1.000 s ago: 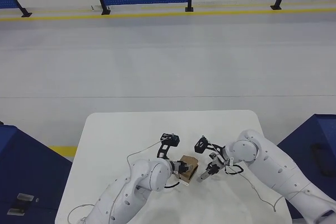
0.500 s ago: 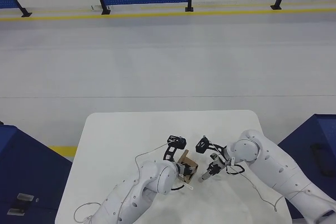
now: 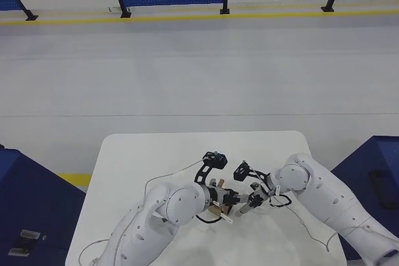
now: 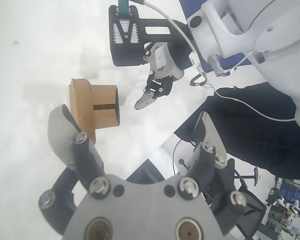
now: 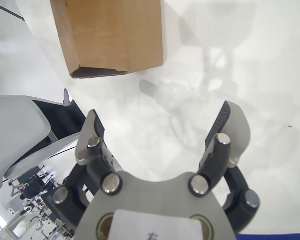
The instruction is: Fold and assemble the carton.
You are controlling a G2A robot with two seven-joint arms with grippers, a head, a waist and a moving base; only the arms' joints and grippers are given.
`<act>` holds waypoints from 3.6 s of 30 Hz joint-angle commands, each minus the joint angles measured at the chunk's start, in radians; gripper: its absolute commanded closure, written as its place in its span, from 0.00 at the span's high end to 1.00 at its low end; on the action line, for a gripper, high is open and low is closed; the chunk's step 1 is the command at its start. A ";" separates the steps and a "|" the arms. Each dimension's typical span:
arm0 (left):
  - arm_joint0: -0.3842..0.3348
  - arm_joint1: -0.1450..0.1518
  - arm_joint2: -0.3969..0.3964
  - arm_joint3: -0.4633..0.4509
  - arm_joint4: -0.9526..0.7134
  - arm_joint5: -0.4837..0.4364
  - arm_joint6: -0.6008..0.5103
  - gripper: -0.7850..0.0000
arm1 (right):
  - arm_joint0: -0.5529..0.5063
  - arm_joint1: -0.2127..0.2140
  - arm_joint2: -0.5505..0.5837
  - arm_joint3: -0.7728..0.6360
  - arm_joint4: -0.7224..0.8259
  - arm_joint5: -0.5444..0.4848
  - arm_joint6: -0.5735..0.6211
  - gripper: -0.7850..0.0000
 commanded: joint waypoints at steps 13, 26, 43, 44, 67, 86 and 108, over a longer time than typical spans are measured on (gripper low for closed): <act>-0.132 0.037 -0.290 0.066 -0.444 0.126 -0.309 1.00 | -0.020 -0.001 -0.009 0.013 -0.037 -0.002 -0.039 1.00; -0.423 0.019 0.048 0.554 -0.533 0.109 -0.326 0.36 | -0.007 -0.016 -0.023 0.058 -0.031 -0.009 -0.070 1.00; -0.494 -0.007 0.180 0.662 -0.455 -0.011 -0.279 0.27 | 0.016 -0.030 -0.036 0.080 -0.028 -0.013 -0.057 1.00; -0.492 -0.010 0.187 0.666 -0.460 -0.012 -0.282 0.26 | 0.017 -0.030 -0.036 0.081 -0.028 -0.013 -0.056 1.00; -0.487 -0.038 0.241 0.616 -0.455 0.014 -0.243 0.32 | 0.021 -0.035 -0.035 0.077 -0.038 -0.011 -0.046 1.00; -0.447 -0.041 0.306 0.485 -0.277 0.098 -0.176 0.33 | 0.023 -0.035 -0.025 0.088 -0.041 -0.013 -0.041 1.00; -0.387 -0.068 0.376 0.359 -0.126 0.221 -0.117 0.37 | 0.026 -0.042 -0.030 0.096 -0.038 -0.020 -0.041 1.00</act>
